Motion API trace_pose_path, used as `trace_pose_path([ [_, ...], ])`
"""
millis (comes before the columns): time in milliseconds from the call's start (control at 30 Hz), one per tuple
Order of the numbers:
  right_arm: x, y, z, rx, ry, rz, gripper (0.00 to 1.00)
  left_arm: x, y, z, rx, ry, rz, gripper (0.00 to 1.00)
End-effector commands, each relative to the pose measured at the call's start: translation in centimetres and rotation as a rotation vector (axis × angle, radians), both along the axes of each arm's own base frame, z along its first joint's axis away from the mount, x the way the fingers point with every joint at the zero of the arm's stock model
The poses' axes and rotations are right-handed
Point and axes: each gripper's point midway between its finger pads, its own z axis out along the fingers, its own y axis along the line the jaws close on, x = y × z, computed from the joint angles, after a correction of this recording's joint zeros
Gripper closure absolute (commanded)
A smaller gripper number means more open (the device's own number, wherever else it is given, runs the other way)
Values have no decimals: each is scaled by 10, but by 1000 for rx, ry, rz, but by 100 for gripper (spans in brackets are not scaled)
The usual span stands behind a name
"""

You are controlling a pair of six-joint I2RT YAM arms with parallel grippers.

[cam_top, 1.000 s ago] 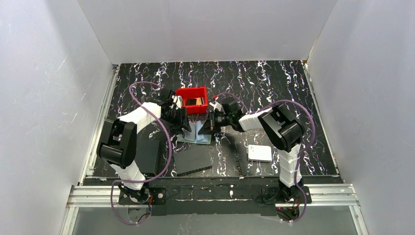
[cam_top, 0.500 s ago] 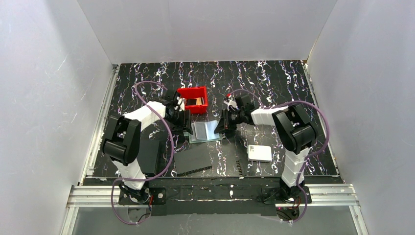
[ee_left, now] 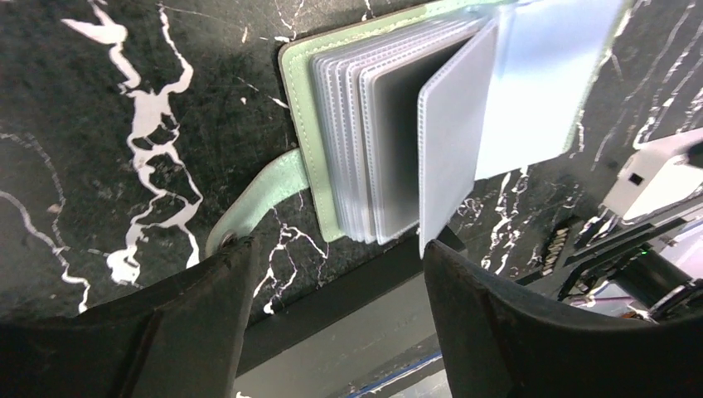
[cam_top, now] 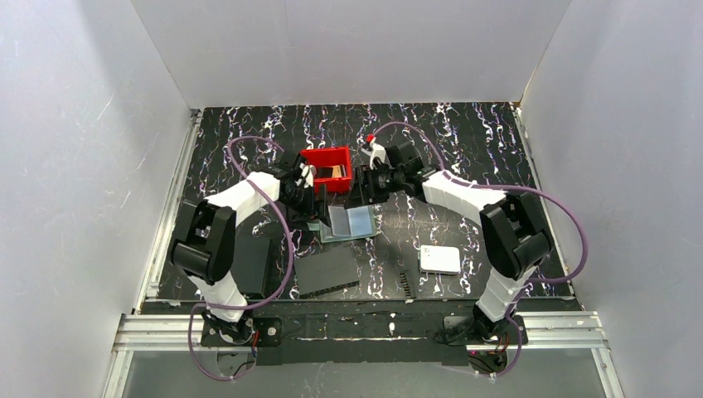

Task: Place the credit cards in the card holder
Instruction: Turn over the card slot in the card holder.

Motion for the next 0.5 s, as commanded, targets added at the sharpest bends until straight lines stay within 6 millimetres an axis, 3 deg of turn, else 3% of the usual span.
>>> trace_pose_path([
  [0, -13, 30, -1, 222, 147, 22, 35, 12, 5, 41, -59, -80, 47, 26],
  [133, -12, 34, -24, 240, 208, -3, 46, 17, -8, 49, -145, -79, 32, 21],
  [467, -21, 27, -63, 205, 267, -40, 48, 10, -15, 3, -149, 10, 58, 26],
])
